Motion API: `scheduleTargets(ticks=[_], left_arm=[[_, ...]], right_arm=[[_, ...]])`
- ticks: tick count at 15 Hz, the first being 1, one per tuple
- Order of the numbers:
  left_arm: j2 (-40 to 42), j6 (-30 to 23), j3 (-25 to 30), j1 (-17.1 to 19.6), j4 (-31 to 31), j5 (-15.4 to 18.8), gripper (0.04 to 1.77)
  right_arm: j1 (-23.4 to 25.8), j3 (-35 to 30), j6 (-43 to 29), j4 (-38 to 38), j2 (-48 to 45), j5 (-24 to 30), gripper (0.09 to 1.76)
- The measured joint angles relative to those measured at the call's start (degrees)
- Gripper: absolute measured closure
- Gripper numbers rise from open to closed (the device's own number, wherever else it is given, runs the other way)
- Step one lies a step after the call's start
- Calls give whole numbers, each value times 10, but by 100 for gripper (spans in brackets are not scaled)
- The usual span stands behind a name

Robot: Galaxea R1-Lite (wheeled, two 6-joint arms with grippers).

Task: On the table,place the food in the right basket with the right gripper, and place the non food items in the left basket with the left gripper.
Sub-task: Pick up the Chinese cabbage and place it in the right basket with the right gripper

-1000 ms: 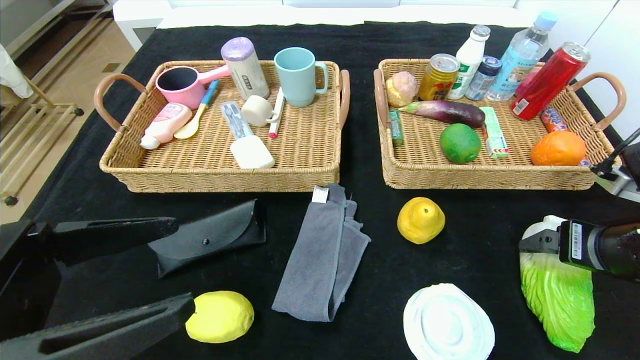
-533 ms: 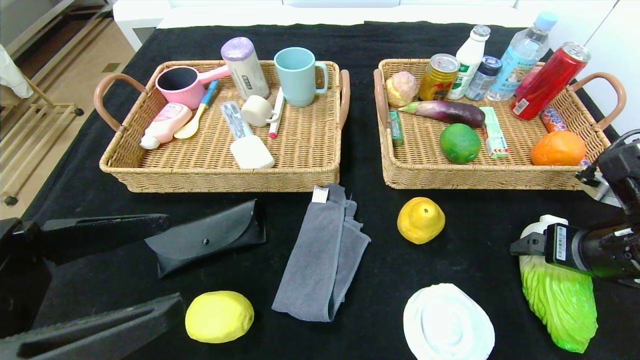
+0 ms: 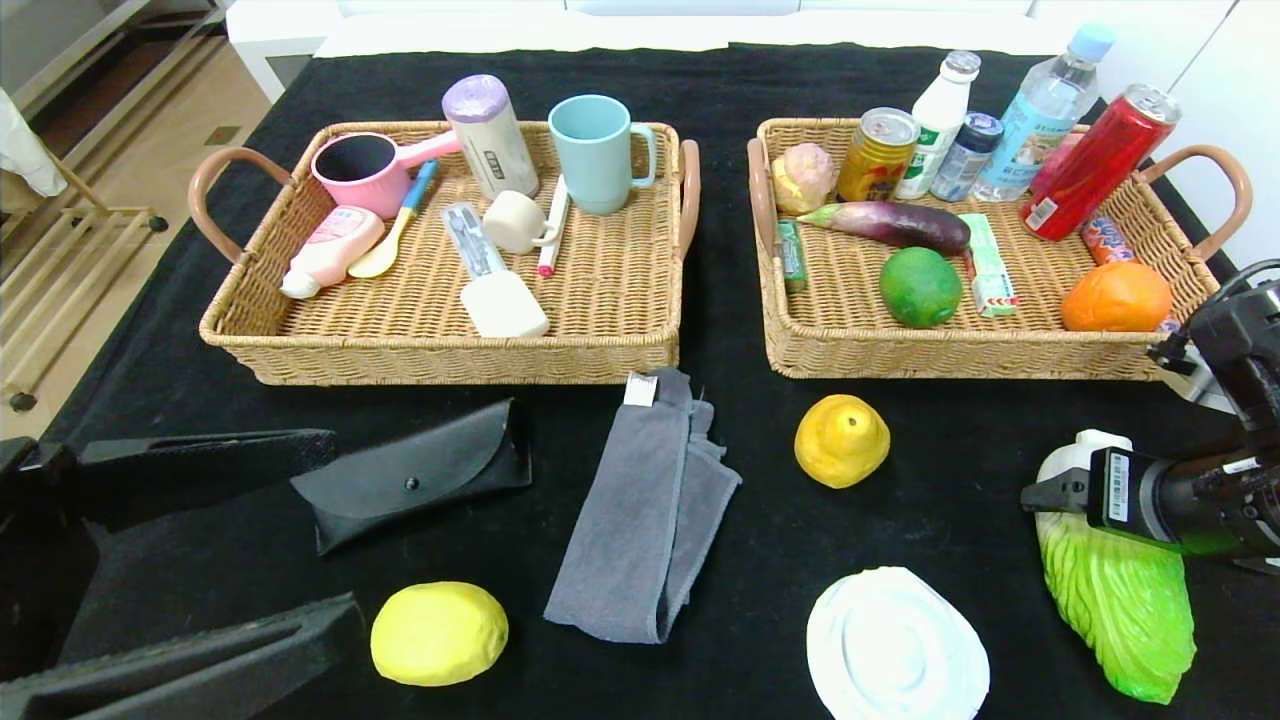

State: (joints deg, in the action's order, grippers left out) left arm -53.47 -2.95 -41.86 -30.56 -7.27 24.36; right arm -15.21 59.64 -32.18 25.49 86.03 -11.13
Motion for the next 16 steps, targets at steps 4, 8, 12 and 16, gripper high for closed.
scheduleTargets(ticks=[4, 8, 12, 16], left_arm=[[0, 0, 1, -4, 0, -1, 9], [0, 0, 1, -6, 0, 0, 9], [1, 1, 1, -6, 0, -1, 9], [1, 1, 1, -6, 0, 0, 9]], right_arm=[[-2, -1, -1, 0, 0, 0, 37], [-10, -2, 0, 3, -7, 0, 37], [-49, 3, 0, 5, -29, -60, 38], [-84, 33, 1, 34, -55, -69, 38]])
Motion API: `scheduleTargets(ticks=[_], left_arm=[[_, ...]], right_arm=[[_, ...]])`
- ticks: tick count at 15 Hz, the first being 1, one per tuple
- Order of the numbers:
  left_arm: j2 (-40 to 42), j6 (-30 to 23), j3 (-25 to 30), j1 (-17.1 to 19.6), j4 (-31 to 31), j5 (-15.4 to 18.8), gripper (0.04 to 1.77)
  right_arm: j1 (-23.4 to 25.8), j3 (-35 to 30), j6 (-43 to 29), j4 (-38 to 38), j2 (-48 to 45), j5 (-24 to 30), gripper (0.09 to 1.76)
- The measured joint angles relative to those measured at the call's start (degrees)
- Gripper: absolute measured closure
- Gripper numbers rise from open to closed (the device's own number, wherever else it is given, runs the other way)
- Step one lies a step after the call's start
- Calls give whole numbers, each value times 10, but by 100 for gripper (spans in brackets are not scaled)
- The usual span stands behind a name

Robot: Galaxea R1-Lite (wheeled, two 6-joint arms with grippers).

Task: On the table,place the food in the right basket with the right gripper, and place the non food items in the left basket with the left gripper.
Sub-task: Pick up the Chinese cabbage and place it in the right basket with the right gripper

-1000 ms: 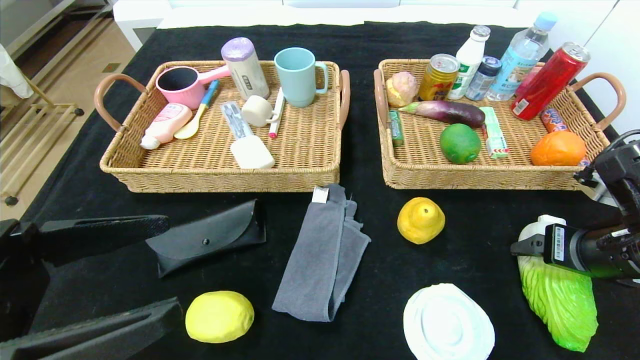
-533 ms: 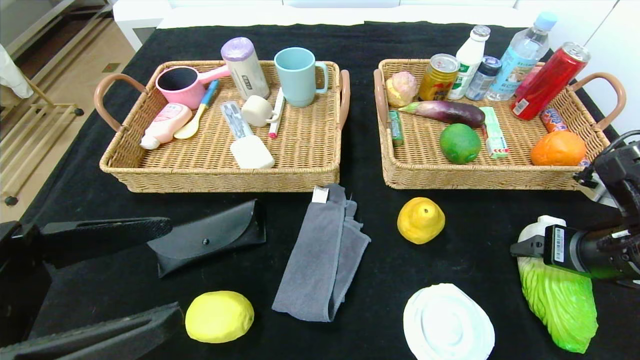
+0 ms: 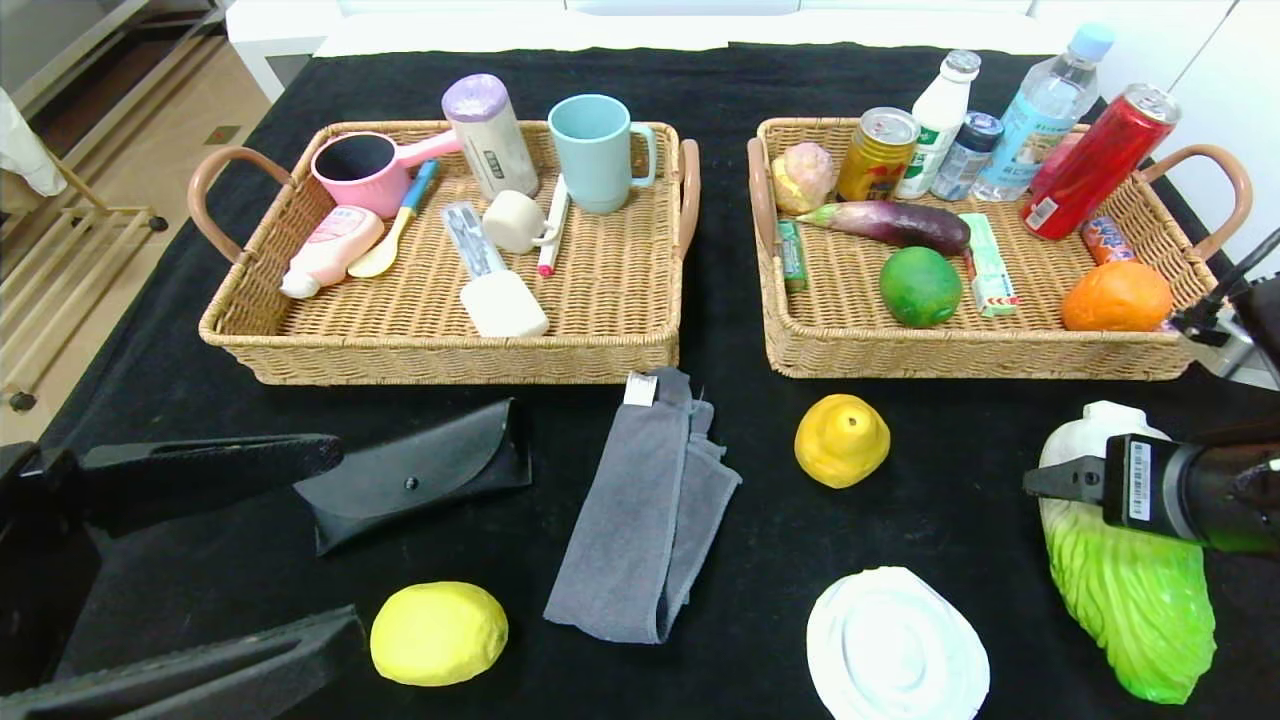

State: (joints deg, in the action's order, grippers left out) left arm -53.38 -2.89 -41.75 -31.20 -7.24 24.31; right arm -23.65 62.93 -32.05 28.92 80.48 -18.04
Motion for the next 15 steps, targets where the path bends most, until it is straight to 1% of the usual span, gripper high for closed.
scheduleTargets(ticks=[4, 6, 7, 9, 12, 15], left_arm=[[0, 0, 0, 0, 0, 0, 9], [0, 0, 0, 0, 0, 0, 9], [-1, 0, 0, 0, 0, 0, 9], [-16, 0, 0, 0, 0, 0, 9], [-50, 0, 0, 0, 0, 0, 9], [-21, 0, 0, 0, 0, 0, 9]], right_arm=[[-17, 77, 14, 72, -16, 0, 38], [-30, 135, 21, 119, -16, -1, 39], [-36, 164, 23, 131, -14, 0, 39], [-50, 217, 36, 138, -2, 3, 39], [-63, 277, 44, 134, 26, 32, 39], [-60, 345, 46, 112, 69, 41, 39]])
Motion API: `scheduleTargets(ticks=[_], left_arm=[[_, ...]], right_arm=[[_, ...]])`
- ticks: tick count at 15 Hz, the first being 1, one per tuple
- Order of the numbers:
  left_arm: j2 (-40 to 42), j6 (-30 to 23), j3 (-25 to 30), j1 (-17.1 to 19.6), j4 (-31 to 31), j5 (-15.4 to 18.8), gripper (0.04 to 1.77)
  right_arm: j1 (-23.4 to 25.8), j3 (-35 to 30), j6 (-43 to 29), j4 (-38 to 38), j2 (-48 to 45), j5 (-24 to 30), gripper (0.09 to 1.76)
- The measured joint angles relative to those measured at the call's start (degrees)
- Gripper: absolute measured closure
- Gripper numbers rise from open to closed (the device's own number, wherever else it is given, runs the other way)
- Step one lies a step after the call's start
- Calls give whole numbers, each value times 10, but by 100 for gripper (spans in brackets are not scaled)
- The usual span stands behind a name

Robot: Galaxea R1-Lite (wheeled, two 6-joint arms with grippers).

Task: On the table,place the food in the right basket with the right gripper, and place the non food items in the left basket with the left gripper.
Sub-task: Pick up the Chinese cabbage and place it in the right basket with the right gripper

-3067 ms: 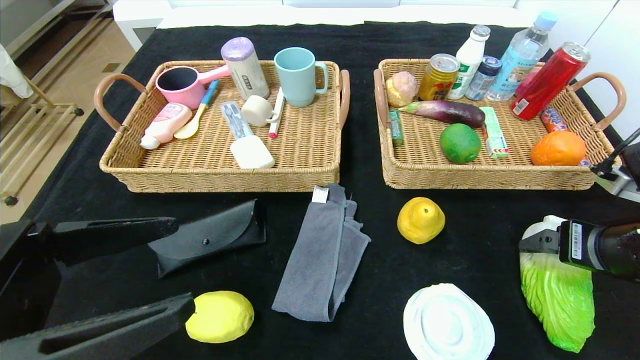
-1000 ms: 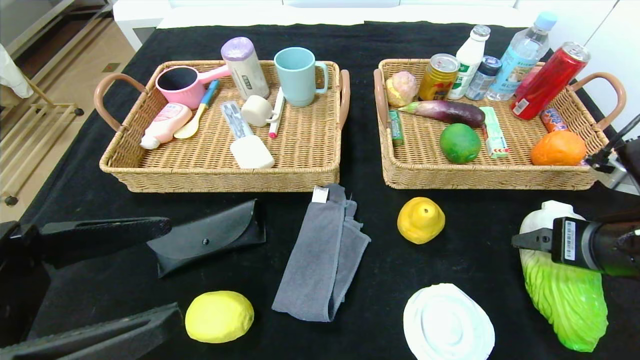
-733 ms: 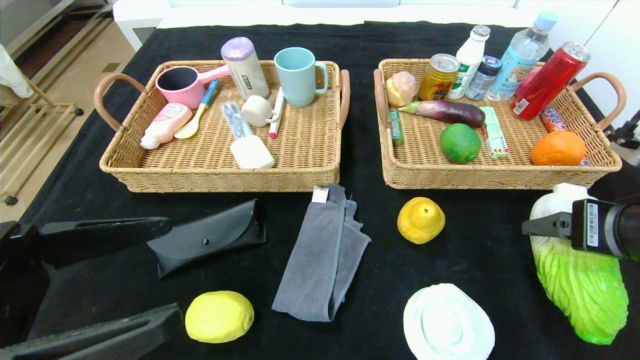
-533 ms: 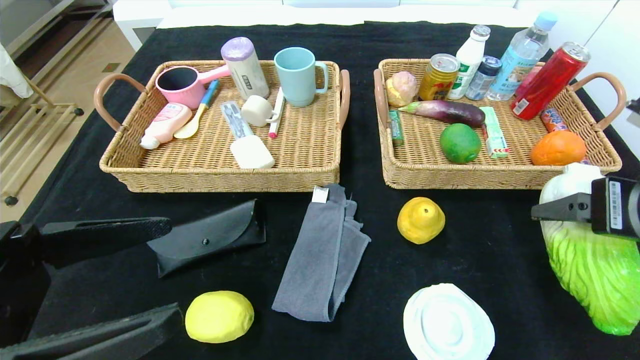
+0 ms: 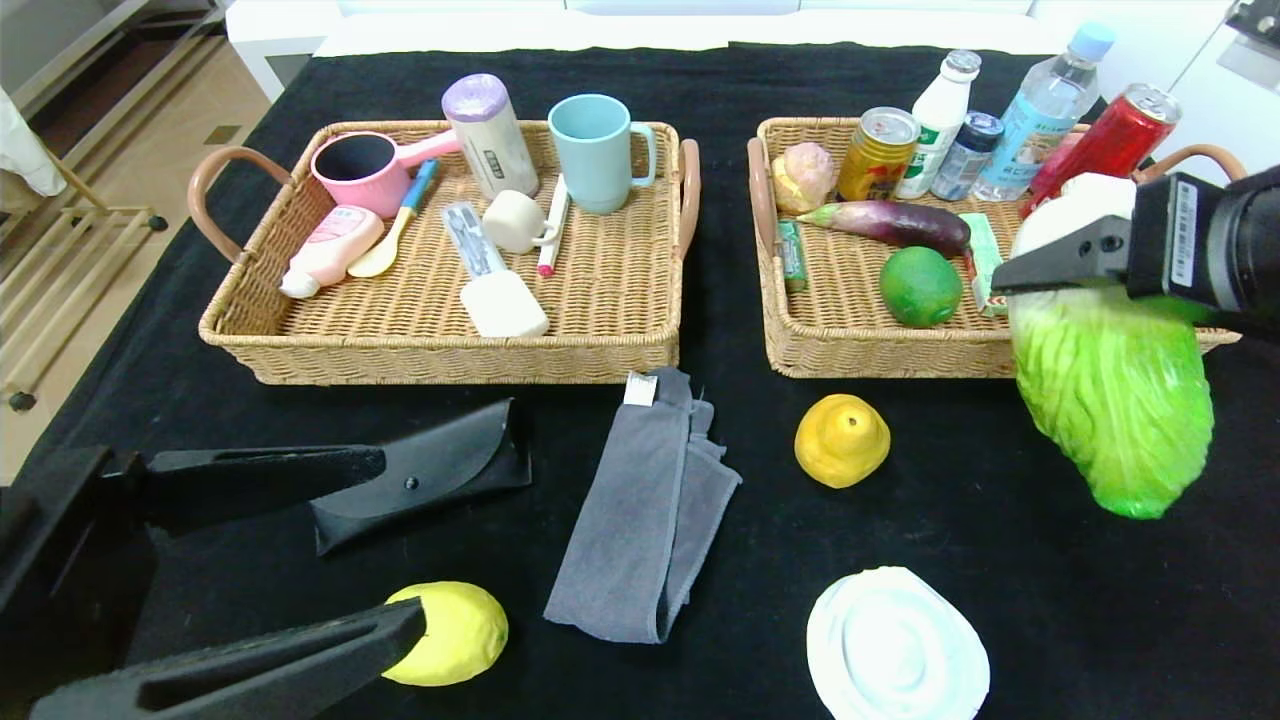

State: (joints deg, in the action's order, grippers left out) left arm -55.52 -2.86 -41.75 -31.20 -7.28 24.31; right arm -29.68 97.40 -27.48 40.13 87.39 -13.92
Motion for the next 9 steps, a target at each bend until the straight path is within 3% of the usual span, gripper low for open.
scheduleTargets(ticks=[6, 9], left_arm=[[24, 1, -1, 0, -2, 0, 9], [26, 1, -1, 0, -2, 0, 9]], right_arm=[[83, 112, 19, -34, 88, 1, 39], [128, 134, 37, -93, 125, 1, 39]])
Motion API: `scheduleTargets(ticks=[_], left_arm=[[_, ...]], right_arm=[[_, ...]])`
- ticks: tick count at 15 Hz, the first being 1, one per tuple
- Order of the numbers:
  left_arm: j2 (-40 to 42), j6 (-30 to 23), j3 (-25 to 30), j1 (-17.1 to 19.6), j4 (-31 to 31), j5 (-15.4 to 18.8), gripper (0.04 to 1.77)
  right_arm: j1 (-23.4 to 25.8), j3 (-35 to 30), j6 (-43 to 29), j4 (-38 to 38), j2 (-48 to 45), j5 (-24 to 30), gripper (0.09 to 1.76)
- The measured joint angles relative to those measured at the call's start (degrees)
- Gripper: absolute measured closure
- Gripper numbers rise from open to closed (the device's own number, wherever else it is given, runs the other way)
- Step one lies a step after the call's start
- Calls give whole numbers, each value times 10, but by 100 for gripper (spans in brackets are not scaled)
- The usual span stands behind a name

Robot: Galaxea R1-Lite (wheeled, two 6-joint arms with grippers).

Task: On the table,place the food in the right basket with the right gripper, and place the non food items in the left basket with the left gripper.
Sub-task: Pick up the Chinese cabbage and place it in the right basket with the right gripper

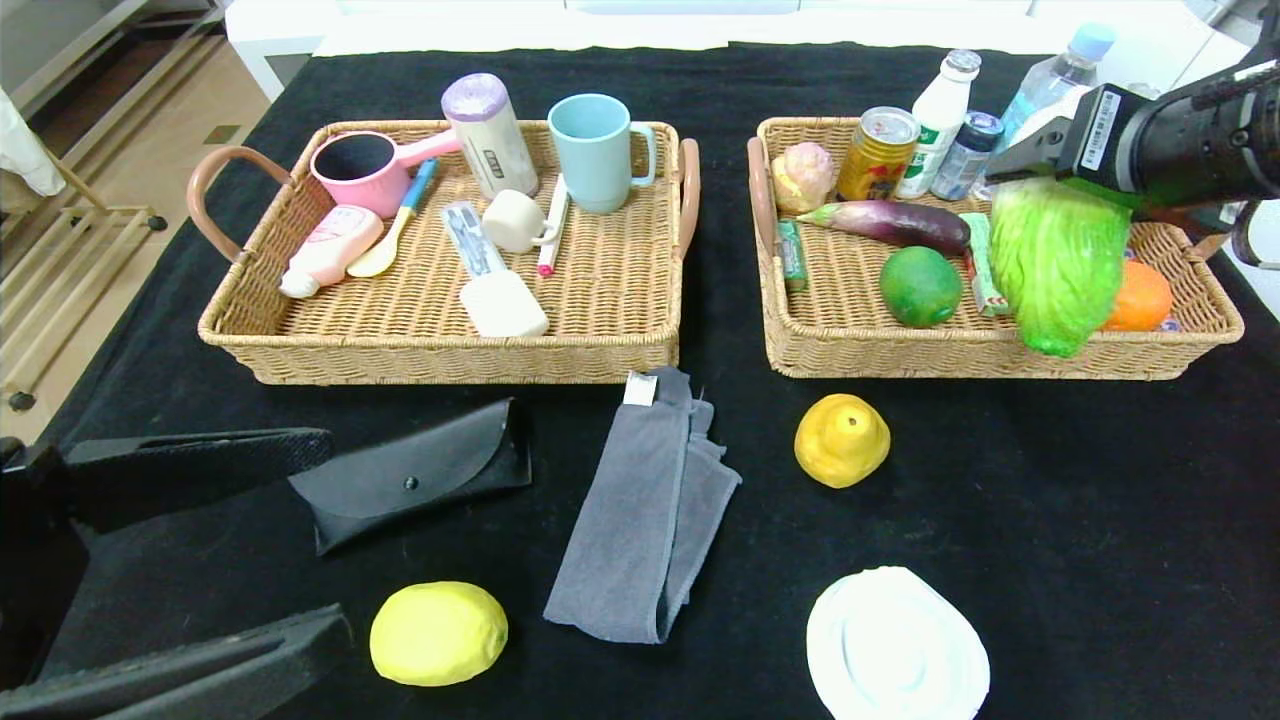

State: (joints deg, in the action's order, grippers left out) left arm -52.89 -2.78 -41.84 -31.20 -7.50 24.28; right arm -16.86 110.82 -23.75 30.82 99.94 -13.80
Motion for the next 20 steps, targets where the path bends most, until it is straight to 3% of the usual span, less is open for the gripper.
scheduleTargets(ticks=[6, 14, 20], left_arm=[[2, 0, 0, 0, -1, 0, 9], [5, 0, 0, 0, -1, 0, 9], [7, 1, -1, 0, -2, 0, 9]], right_arm=[[59, 9, 27, -123, 69, -1, 39], [67, 12, 25, -128, 92, -1, 40], [68, 9, 25, -124, 90, -4, 21]])
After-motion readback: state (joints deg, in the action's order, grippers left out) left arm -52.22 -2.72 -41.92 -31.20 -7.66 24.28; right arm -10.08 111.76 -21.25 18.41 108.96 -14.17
